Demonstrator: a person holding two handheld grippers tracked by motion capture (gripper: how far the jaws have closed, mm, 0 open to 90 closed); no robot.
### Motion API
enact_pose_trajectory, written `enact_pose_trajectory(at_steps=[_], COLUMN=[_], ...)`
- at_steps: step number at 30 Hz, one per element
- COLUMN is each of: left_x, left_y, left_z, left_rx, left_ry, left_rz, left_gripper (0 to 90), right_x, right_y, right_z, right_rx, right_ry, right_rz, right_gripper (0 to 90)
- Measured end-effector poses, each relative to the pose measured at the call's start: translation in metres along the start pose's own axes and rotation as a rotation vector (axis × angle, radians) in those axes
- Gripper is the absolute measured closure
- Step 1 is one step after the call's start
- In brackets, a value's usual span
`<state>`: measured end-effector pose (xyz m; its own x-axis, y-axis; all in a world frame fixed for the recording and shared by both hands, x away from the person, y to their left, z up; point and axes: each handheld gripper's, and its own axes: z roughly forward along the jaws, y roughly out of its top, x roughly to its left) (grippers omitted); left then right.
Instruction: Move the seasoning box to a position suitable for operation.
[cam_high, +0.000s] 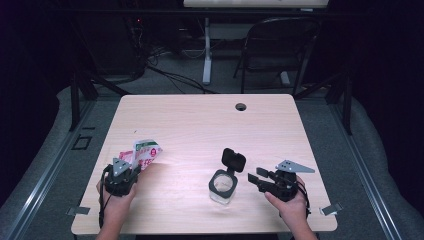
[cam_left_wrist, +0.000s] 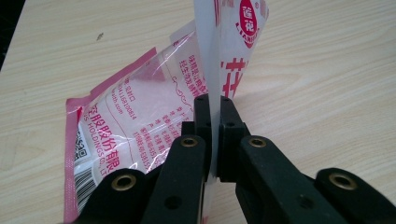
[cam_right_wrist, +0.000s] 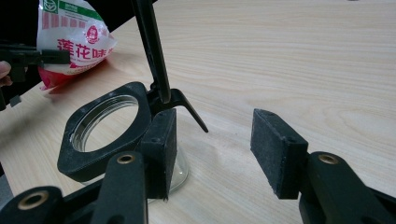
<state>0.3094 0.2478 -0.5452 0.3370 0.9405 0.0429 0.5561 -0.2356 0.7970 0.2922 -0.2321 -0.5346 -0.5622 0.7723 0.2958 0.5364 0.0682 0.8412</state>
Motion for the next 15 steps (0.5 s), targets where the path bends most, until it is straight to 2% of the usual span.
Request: enact_pose_trajectory(at_steps=[3, 6, 7, 12, 13, 14, 15], left_x=[0.001, 0.002, 0.003, 0.0, -0.002, -0.002, -0.002], left_y=[0.002, 0.003, 0.004, 0.009, 0.011, 0.011, 0.014], left_z=[-0.003, -0.004, -0.004, -0.005, -0.006, -0.006, -0.006], left_rx=[0.007, 0.006, 0.01, 0.033, 0.041, 0.041, 0.05], left_ry=[0.001, -0.001, -0.004, -0.007, -0.005, -0.005, -0.003], left_rz=[0.023, 0.014, 0.013, 0.051, 0.077, 0.077, 0.097], left_gripper=[90.0, 90.0, 90.0, 90.0, 90.0, 90.0, 90.0], right_x=[0.0, 0.0, 0.0, 0.0, 0.0, 0.0, -0.001], right_y=[0.0, 0.0, 0.0, 0.002, 0.003, 0.003, 0.003], right_z=[0.0, 0.001, 0.001, 0.001, 0.002, 0.002, 0.002], right_rx=[0.0, 0.003, 0.019, 0.054, 0.077, 0.085, 0.094], right_ry=[0.001, 0.001, -0.001, -0.006, -0.018, -0.02, -0.026], right_rz=[0.005, 0.007, 0.004, -0.011, -0.028, -0.03, -0.037], right_gripper=[50.9, 50.6, 50.5, 49.7, 49.6, 49.7, 49.7])
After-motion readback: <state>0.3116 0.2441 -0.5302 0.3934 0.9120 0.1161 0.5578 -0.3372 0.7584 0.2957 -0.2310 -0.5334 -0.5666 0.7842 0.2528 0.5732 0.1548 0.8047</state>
